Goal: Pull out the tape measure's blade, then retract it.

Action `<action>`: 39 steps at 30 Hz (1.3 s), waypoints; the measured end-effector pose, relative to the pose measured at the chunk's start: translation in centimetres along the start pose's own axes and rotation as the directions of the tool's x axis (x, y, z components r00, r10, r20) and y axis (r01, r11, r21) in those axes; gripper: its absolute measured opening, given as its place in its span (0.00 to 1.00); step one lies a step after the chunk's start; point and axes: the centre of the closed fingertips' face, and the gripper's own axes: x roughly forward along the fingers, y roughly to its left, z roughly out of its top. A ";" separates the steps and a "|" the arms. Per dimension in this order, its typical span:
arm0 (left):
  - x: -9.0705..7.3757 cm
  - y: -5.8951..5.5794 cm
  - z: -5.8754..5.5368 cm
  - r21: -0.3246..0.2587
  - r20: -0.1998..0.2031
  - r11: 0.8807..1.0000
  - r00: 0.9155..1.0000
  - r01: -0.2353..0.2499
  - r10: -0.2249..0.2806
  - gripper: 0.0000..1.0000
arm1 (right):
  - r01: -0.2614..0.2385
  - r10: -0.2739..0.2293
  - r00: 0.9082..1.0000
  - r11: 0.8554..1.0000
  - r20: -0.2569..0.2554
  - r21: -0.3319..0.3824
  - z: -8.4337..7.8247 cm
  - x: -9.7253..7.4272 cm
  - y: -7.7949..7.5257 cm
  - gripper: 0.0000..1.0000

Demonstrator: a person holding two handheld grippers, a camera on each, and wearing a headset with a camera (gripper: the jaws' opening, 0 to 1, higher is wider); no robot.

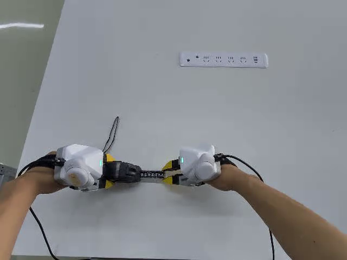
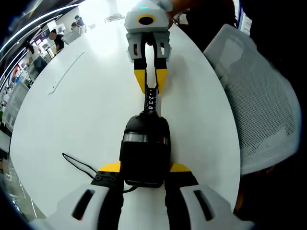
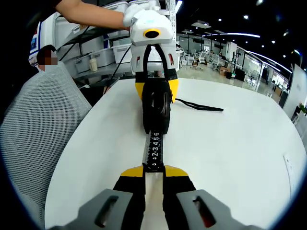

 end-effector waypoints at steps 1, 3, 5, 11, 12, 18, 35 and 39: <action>0.0 0.0 0.0 0.000 0.000 1.000 1.000 0.000 0.000 0.29 | 0.000 0.000 1.000 1.000 0.000 0.000 0.0 -0.1 0.0 0.10; 0.0 0.0 0.0 0.000 -0.001 1.000 1.000 0.000 0.000 0.29 | -0.001 0.001 1.000 1.000 -0.001 0.001 -0.1 -0.2 0.0 0.10; 0.0 0.0 0.0 0.000 -0.002 1.000 1.000 0.000 0.000 0.29 | -0.001 0.001 1.000 1.000 -0.002 0.000 -0.2 -0.3 0.0 0.10; 0.1 0.0 0.0 0.000 -0.003 1.000 1.000 0.000 0.000 0.29 | -0.003 0.003 1.000 1.000 -0.005 0.002 -0.5 -0.7 0.0 0.10; 0.1 0.0 -0.1 0.000 -0.003 1.000 1.000 0.000 0.000 0.29 | -0.003 0.003 1.000 1.000 -0.005 0.001 -0.5 -0.7 0.0 0.10; 0.1 0.0 -0.2 -0.001 -0.003 1.000 1.000 0.000 0.000 0.29 | -0.005 0.005 1.000 1.000 -0.005 0.004 -0.6 -1.0 0.0 0.10; -0.2 0.0 -0.2 -0.002 -0.005 1.000 1.000 0.001 -0.001 0.29 | -0.006 0.006 1.000 1.000 -0.010 0.001 -1.0 -1.7 0.0 0.10; -0.1 0.1 -0.2 -0.001 -0.005 1.000 1.000 0.001 -0.001 0.29 | -0.007 0.007 1.000 1.000 -0.013 -0.002 -1.2 -1.9 0.0 0.10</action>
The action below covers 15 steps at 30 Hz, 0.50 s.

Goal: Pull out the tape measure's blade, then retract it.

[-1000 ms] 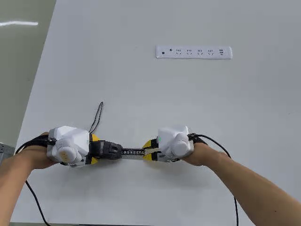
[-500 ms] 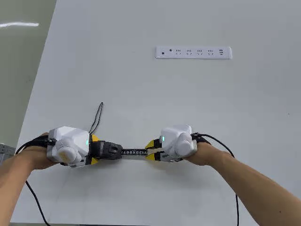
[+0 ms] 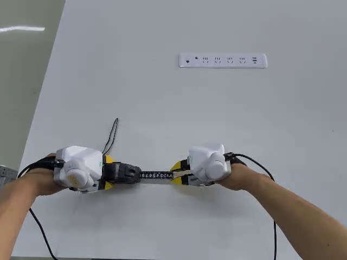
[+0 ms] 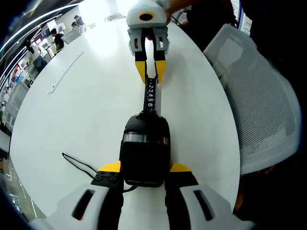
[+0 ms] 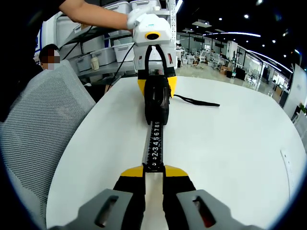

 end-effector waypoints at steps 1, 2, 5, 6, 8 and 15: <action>0.0 0.0 0.0 0.000 0.000 1.000 1.000 0.000 0.000 0.29 | 0.000 0.000 1.000 1.000 0.000 0.001 -0.1 0.0 0.0 0.10; 0.0 0.0 0.0 0.000 0.000 1.000 1.000 0.000 0.000 0.29 | 0.000 0.000 1.000 1.000 -0.001 0.001 -0.1 0.0 0.0 0.10; 0.0 0.0 0.1 0.001 -0.001 1.000 1.000 0.000 0.000 0.29 | -0.002 0.002 1.000 1.000 -0.003 0.003 -0.4 -0.1 -0.1 0.10; 0.0 0.0 0.2 0.001 -0.001 1.000 1.000 0.000 0.000 0.29 | -0.002 0.002 1.000 1.000 -0.004 0.003 -0.4 -0.2 -0.1 0.10; 0.0 0.0 0.1 0.001 -0.001 1.000 1.000 0.000 0.000 0.29 | -0.001 0.001 1.000 1.000 -0.003 0.003 -0.5 -0.3 -0.1 0.10; 0.2 0.0 -0.1 0.000 -0.001 1.000 1.000 0.001 -0.001 0.29 | 0.003 -0.003 1.000 1.000 -0.011 0.000 -0.9 -0.5 -0.1 0.10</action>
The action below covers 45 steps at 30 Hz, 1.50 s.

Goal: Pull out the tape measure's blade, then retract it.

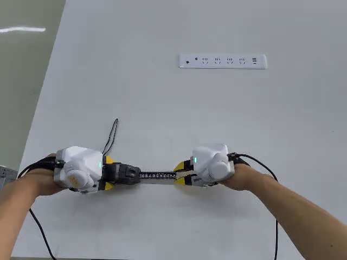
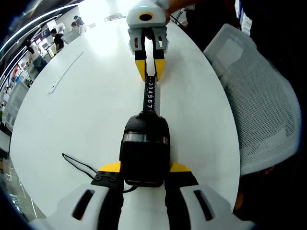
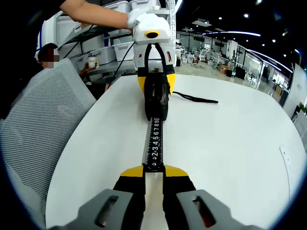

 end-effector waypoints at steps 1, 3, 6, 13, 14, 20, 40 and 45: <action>0.0 0.0 0.0 0.000 0.000 1.000 1.000 0.000 0.000 0.29 | -0.001 0.001 1.000 1.000 -0.001 0.000 0.0 0.0 0.1 0.10; 0.0 0.0 0.0 0.001 0.000 1.000 1.000 0.001 -0.001 0.29 | -0.001 0.001 1.000 1.000 -0.003 -0.002 -0.1 -0.1 0.1 0.10; -0.1 -0.1 0.0 0.001 0.000 1.000 1.000 0.001 -0.001 0.29 | 0.001 -0.001 1.000 1.000 -0.005 -0.003 -0.2 -0.2 0.1 0.10; -0.1 -0.2 0.0 0.001 -0.001 1.000 1.000 0.001 -0.001 0.29 | 0.002 -0.002 1.000 1.000 -0.009 0.002 -0.5 -0.6 0.2 0.10; -0.1 -0.2 0.1 0.002 -0.001 1.000 1.000 0.001 -0.001 0.29 | 0.001 -0.001 1.000 1.000 -0.009 0.003 -0.5 -0.6 0.2 0.10; -0.1 -0.2 0.1 0.004 -0.004 1.000 1.000 0.003 -0.003 0.29 | 0.002 -0.002 1.000 1.000 -0.013 0.003 -0.9 -0.9 0.2 0.10; 0.0 -0.1 0.3 0.005 -0.008 1.000 1.000 0.003 -0.003 0.29 | 0.006 -0.006 1.000 1.000 -0.026 0.007 -1.9 -1.8 0.2 0.10; -0.1 -0.1 0.3 0.002 -0.009 1.000 1.000 0.003 -0.003 0.29 | 0.015 -0.015 1.000 1.000 -0.021 0.012 -2.1 -2.0 0.0 0.10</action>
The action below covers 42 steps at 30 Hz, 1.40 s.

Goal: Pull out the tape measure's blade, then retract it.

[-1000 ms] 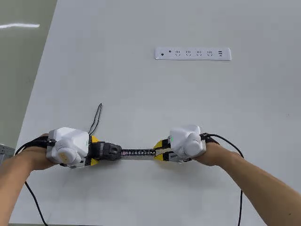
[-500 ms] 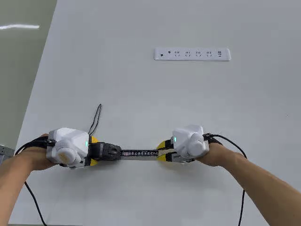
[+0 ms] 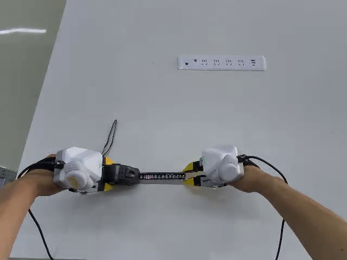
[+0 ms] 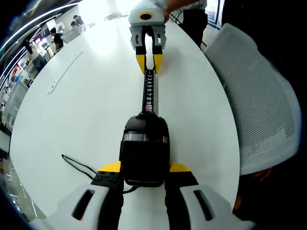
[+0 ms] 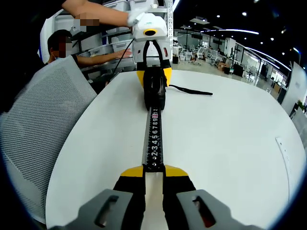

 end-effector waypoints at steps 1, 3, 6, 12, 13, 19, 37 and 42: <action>0.0 0.0 0.0 0.000 0.000 1.000 1.000 0.000 0.000 0.29 | 0.001 -0.001 1.000 1.000 0.000 -0.002 0.0 0.0 0.0 0.10; 0.0 0.0 0.0 0.002 -0.001 1.000 1.000 0.000 0.000 0.29 | 0.001 -0.001 1.000 1.000 -0.001 -0.002 -0.1 -0.1 0.1 0.10; 0.0 0.0 -0.1 0.001 -0.002 1.000 1.000 0.001 -0.001 0.29 | 0.000 0.000 1.000 1.000 -0.002 -0.002 -0.3 -0.2 0.0 0.10; 0.1 0.1 -0.1 0.002 -0.005 1.000 1.000 0.002 -0.002 0.29 | -0.001 0.001 1.000 1.000 -0.005 0.004 -0.7 -0.6 0.0 0.10; 0.1 0.1 -0.1 0.002 -0.005 1.000 1.000 0.002 -0.002 0.29 | -0.002 0.002 1.000 1.000 -0.006 0.005 -0.8 -0.6 0.0 0.10; 0.1 0.1 0.0 0.005 -0.009 1.000 1.000 0.004 -0.004 0.29 | -0.003 0.003 1.000 1.000 -0.005 0.015 -1.2 -0.9 0.0 0.10; 0.3 0.1 -0.1 0.007 -0.019 1.000 1.000 0.007 -0.007 0.29 | -0.002 0.002 1.000 1.000 -0.010 0.025 -2.2 -1.8 0.1 0.10; 0.2 0.0 -0.1 0.005 -0.020 1.000 1.000 0.006 -0.006 0.29 | -0.001 0.002 1.000 1.000 -0.010 0.026 -2.0 -2.2 0.4 0.10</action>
